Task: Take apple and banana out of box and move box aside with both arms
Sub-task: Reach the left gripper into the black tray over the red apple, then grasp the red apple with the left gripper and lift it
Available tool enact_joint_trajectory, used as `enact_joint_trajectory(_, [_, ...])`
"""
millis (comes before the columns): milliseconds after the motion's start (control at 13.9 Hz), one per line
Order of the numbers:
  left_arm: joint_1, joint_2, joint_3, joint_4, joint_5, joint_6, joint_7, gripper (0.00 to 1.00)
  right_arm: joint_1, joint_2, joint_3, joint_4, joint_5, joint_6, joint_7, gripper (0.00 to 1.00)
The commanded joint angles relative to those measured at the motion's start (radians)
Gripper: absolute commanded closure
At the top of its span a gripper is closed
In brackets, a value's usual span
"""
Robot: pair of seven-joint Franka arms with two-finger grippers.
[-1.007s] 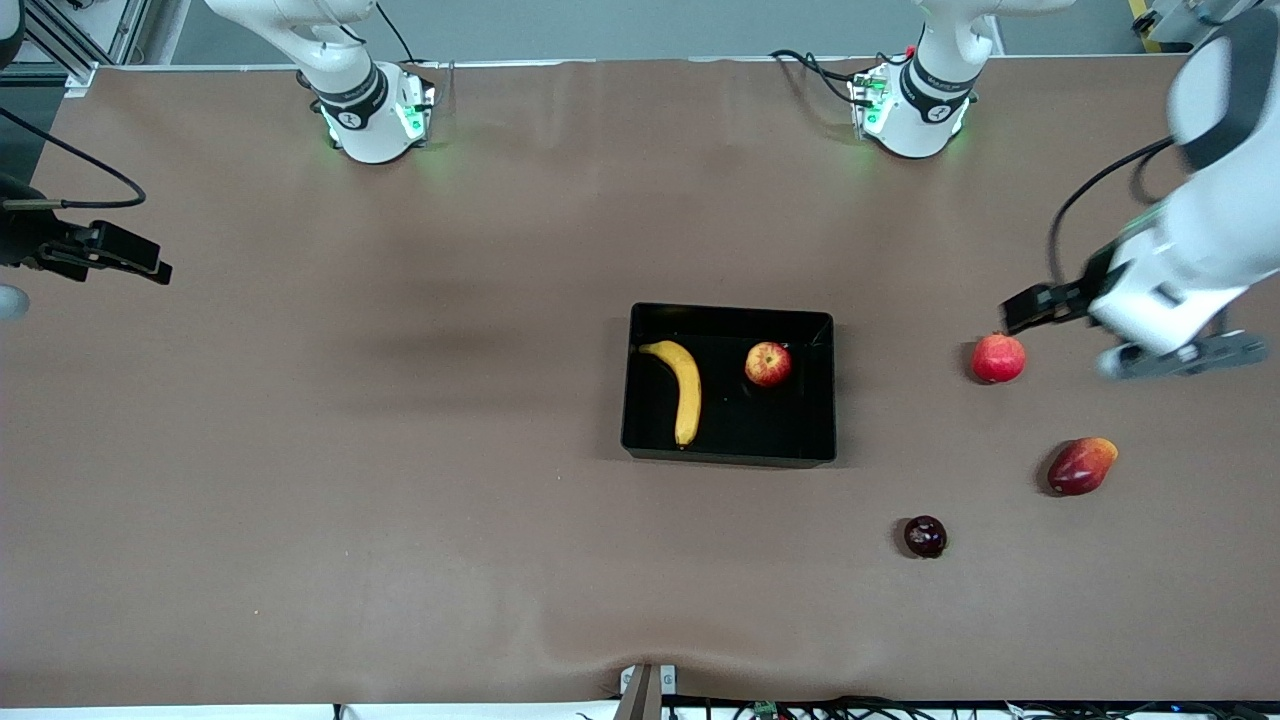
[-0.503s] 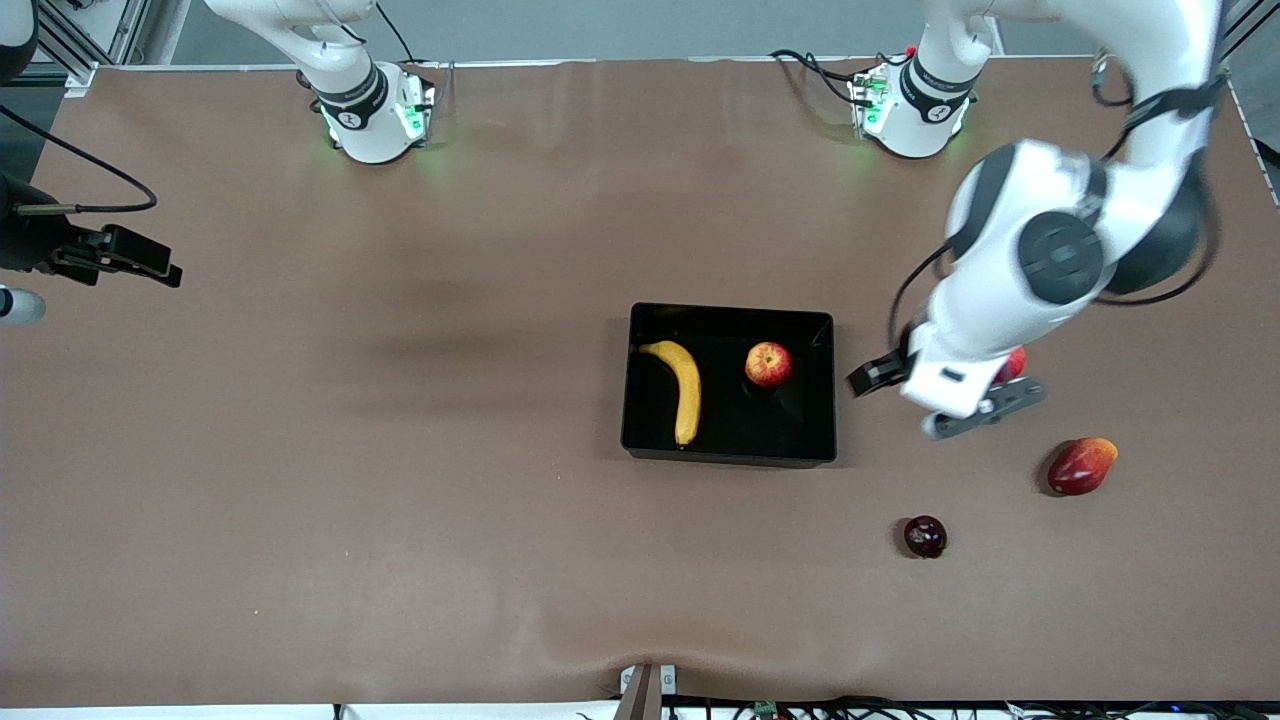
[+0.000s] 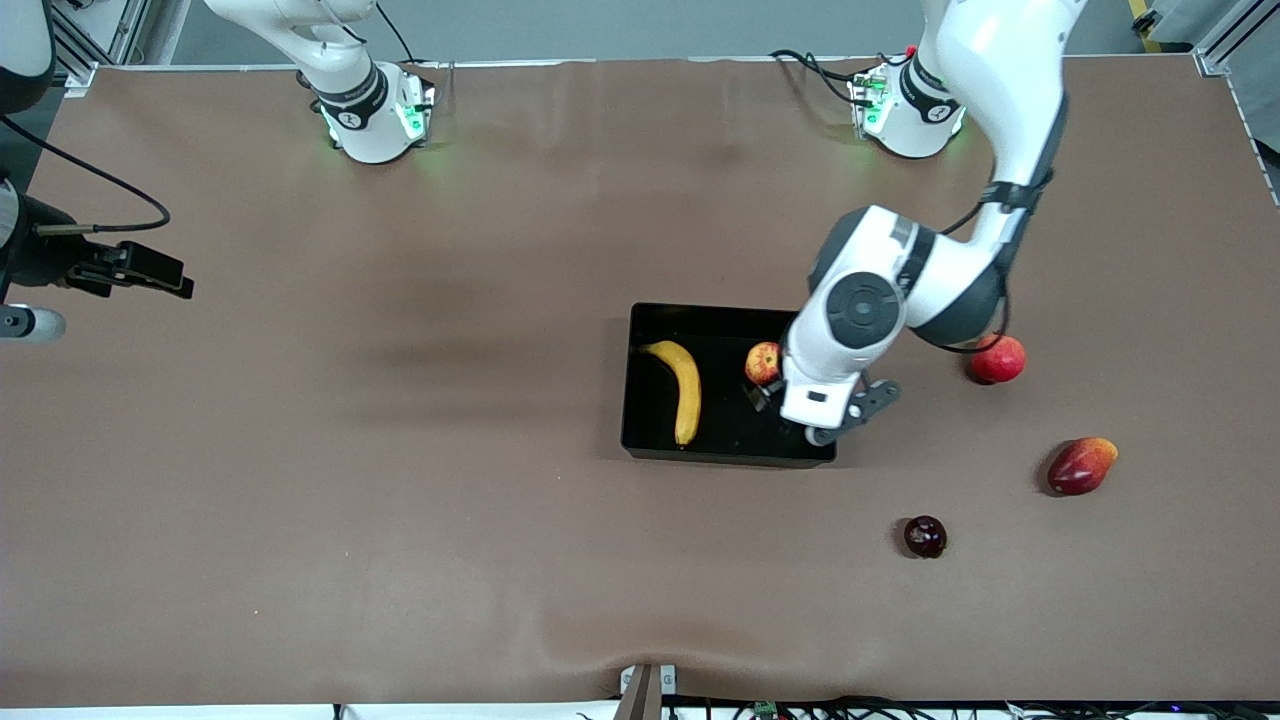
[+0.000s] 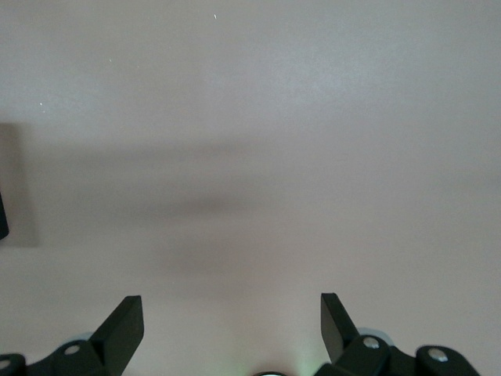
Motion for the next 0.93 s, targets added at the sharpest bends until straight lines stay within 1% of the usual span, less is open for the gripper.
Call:
enact_joint_trajectory(0, [-0.019, -0.026, 0.005, -0.115, 0.017, 0.104, -0.017, 0.00, -0.012, 0.013, -0.002, 0.012, 0.009, 0.002, 0.002, 0.00])
enact_joint_trajectory(144, [-0.019, -0.008, 0.004, -0.143, 0.025, 0.151, -0.014, 0.00, -0.011, 0.013, -0.002, 0.015, 0.001, 0.008, 0.000, 0.00])
enact_joint_trajectory(503, [-0.042, 0.023, 0.004, -0.192, 0.025, 0.161, -0.013, 0.00, -0.001, 0.016, -0.002, 0.014, 0.003, 0.008, -0.001, 0.00])
enact_joint_trajectory(791, [-0.045, 0.047, 0.002, -0.191, 0.017, 0.164, -0.014, 0.00, -0.006, 0.017, -0.002, 0.011, 0.004, 0.008, -0.001, 0.00])
enact_joint_trajectory(863, [-0.051, 0.052, 0.002, -0.191, 0.017, 0.164, -0.016, 0.16, -0.011, 0.019, -0.002, 0.009, 0.006, 0.008, -0.001, 0.00])
